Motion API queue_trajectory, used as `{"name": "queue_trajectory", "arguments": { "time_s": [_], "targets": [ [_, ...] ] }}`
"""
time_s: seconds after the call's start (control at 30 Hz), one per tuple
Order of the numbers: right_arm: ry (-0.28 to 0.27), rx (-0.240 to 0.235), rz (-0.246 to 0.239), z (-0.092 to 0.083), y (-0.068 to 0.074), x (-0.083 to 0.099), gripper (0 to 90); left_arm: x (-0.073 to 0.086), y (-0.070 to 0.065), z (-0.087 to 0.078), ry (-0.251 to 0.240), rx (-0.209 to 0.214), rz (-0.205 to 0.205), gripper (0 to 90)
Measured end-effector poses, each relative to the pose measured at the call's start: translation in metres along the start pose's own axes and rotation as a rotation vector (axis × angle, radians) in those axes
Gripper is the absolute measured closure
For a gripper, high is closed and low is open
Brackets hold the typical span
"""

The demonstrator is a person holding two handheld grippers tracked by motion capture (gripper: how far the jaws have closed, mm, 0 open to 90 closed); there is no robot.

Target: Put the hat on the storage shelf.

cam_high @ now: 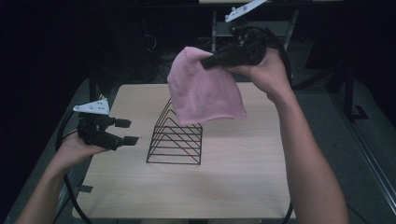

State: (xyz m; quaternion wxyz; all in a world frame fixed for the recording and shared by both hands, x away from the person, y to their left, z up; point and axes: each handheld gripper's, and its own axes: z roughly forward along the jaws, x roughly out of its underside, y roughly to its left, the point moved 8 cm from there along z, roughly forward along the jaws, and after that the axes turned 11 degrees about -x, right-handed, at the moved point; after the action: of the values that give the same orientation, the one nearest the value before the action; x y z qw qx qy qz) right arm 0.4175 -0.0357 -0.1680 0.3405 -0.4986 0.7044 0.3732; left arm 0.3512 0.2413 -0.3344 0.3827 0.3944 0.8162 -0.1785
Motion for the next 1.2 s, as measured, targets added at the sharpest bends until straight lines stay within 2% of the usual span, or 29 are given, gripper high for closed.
{"name": "queue_trajectory", "arguments": {
  "time_s": [0.17,0.27,0.4,0.47,0.53,0.7,0.8,0.83,0.9,1.07,1.13,1.2],
  "targets": [
    [0.013,-0.031,-0.017,0.014,0.007,-0.010,79.4,-0.008,0.002,-0.001,-0.022,0.018,-0.006,24.2],
    [0.020,-0.048,-0.032,0.021,0.010,-0.015,79.4,-0.010,0.003,-0.001,-0.029,0.014,-0.012,25.0],
    [0.042,-0.080,-0.063,0.037,0.017,-0.027,79.4,-0.011,0.004,-0.001,-0.032,0.013,0.000,25.1],
    [0.043,-0.085,-0.067,0.039,0.018,-0.029,79.4,-0.012,0.004,0.000,-0.034,0.018,-0.004,25.2],
    [0.042,-0.099,-0.083,0.047,0.020,-0.035,79.4,-0.014,0.004,0.001,-0.032,0.037,-0.027,25.7],
    [0.043,-0.123,-0.093,0.062,0.025,-0.041,79.4,-0.017,0.003,0.004,-0.035,0.056,-0.022,27.3],
    [0.043,-0.132,-0.095,0.067,0.027,-0.044,79.4,-0.018,0.003,0.005,-0.044,0.059,-0.028,30.4],
    [0.044,-0.139,-0.110,0.072,0.028,-0.046,79.4,-0.019,0.004,0.006,-0.048,0.060,-0.029,31.3],
    [0.041,-0.143,-0.105,0.074,0.030,-0.047,79.4,-0.021,0.007,0.006,-0.061,0.057,-0.046,32.0],
    [0.031,-0.152,-0.115,0.080,0.032,-0.051,79.4,-0.020,0.009,0.006,-0.062,0.077,-0.049,42.0],
    [0.028,-0.155,-0.118,0.083,0.032,-0.051,79.4,-0.019,0.009,0.007,-0.063,0.075,-0.038,53.6],
    [0.021,-0.162,-0.111,0.089,0.034,-0.052,79.4,-0.019,0.012,0.006,-0.084,0.062,-0.050,64.3]
  ]
}}
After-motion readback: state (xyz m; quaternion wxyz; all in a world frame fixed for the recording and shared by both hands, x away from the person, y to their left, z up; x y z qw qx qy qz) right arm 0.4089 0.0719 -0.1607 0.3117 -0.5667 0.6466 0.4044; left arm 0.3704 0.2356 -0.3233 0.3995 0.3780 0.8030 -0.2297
